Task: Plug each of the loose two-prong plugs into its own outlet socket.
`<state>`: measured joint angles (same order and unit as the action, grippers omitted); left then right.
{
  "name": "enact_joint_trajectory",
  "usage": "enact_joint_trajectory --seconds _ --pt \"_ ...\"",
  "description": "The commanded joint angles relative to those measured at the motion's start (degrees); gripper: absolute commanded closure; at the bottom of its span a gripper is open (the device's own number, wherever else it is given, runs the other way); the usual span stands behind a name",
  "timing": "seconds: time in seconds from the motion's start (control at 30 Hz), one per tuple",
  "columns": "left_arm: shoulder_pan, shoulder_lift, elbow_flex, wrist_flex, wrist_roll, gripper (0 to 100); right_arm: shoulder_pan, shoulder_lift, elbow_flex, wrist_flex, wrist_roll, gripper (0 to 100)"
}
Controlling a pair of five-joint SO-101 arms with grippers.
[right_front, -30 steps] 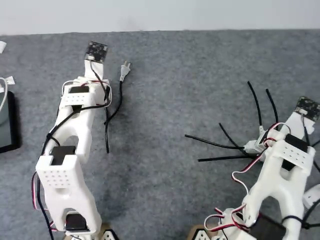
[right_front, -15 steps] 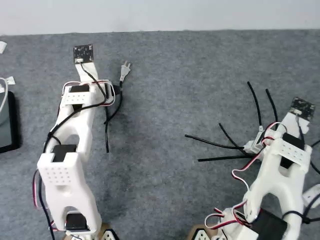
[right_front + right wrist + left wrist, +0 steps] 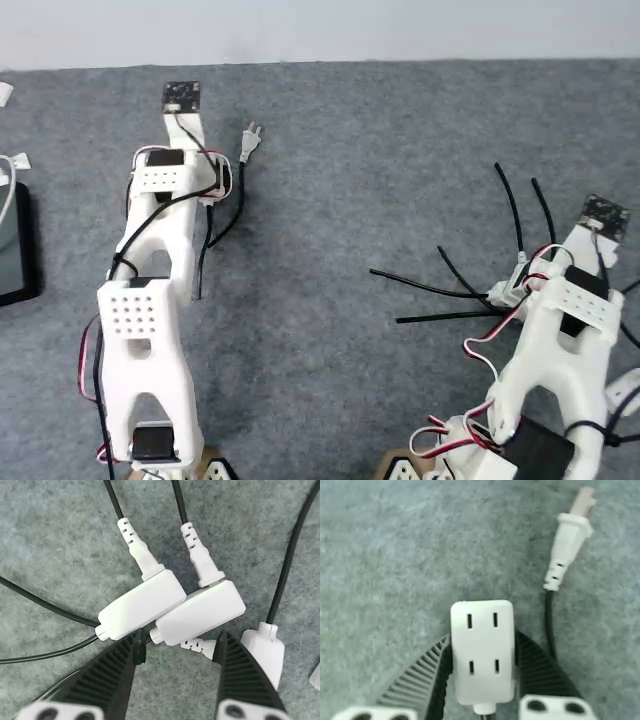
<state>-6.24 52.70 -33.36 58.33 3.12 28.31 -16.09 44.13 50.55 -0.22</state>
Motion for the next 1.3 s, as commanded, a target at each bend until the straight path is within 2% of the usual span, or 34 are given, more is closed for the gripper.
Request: enact_joint_trajectory --seconds 0.0,0.17,0.3,0.4,0.6,0.8,0.97,1.1,1.27 --pt "1.1 2.5 -8.1 4.9 -3.1 91 -0.7 0.1 -1.7 -0.9 0.6 78.6" --pt "1.7 6.2 -15.5 11.3 -5.3 92 -0.7 0.1 -1.7 -0.9 0.6 78.6" --pt "1.1 6.4 -20.0 17.4 -5.3 99 -0.7 0.1 -1.7 -0.9 0.6 78.6" --pt "-0.2 6.4 -22.9 22.9 -5.2 99 -0.7 0.1 -1.7 -0.9 0.6 78.6" --pt "-1.7 6.9 -25.4 33.2 0.7 99 -3.7 0.2 -1.5 -0.9 0.6 78.6" --pt "-3.9 6.4 -25.6 33.9 0.6 99 -5.5 -0.4 -1.5 -0.4 -1.7 78.6" --pt "-5.1 6.3 -26.1 33.2 0.4 99 -13.0 -0.5 -3.6 4.4 -8.9 78.6" --pt "-5.5 6.3 -27.3 33.2 -1.3 99 -21.4 -0.3 -4.4 7.0 -9.3 78.6" --pt "-5.4 6.3 -28.1 31.9 -1.5 99 -25.5 0.2 -3.3 5.1 -9.3 78.6"
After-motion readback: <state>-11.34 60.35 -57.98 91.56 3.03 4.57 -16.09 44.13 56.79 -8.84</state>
